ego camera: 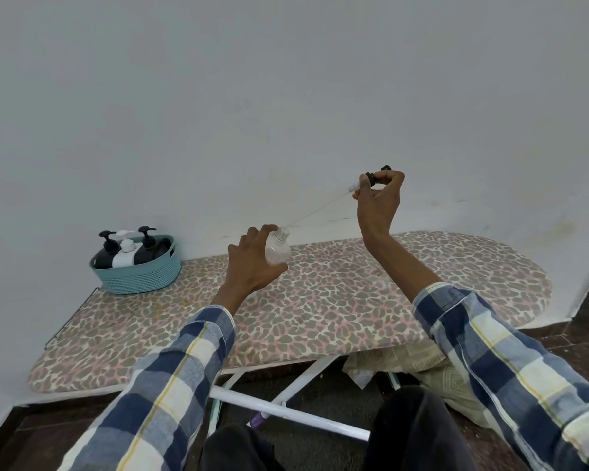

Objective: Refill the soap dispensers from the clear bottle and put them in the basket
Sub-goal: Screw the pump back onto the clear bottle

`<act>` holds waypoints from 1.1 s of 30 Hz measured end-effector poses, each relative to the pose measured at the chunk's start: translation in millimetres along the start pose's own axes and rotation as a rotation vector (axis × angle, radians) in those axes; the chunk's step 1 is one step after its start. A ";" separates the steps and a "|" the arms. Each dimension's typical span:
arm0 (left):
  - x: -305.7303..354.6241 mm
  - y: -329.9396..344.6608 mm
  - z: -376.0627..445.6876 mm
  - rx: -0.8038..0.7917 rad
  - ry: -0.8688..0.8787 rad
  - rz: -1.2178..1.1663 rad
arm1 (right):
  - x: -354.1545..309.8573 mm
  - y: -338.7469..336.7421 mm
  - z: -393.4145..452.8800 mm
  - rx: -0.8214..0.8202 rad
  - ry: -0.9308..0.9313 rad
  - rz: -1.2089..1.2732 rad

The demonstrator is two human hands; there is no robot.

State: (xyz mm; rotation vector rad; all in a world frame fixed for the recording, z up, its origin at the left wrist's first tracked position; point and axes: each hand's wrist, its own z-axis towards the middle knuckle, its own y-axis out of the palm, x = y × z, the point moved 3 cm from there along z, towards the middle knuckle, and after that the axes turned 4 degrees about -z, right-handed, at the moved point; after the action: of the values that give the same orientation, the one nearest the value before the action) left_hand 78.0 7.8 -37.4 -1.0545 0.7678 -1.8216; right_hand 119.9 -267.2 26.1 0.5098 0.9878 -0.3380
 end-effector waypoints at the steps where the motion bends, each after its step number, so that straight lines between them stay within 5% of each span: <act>1: 0.0 0.0 0.1 -0.003 -0.003 -0.006 | -1.0 0.2 -1.2 -0.008 -0.004 -0.005; 11: 7.7 -0.1 -0.2 -0.030 0.032 0.019 | -9.1 13.8 -28.9 -0.185 -0.087 -0.097; 21: 34.2 3.7 8.1 -0.003 -0.102 -0.495 | -33.3 59.0 -60.4 -0.654 -0.228 -0.178; 33: 44.6 13.6 36.5 -0.182 -0.187 -0.603 | -7.5 65.1 -55.7 -0.837 -0.136 -0.392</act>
State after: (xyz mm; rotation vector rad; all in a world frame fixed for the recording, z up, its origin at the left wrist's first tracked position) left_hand 103.9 -41.2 -16.4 -1.6866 0.5405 -2.1271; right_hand 108.8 -181.9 24.1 -0.4666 0.9954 -0.2703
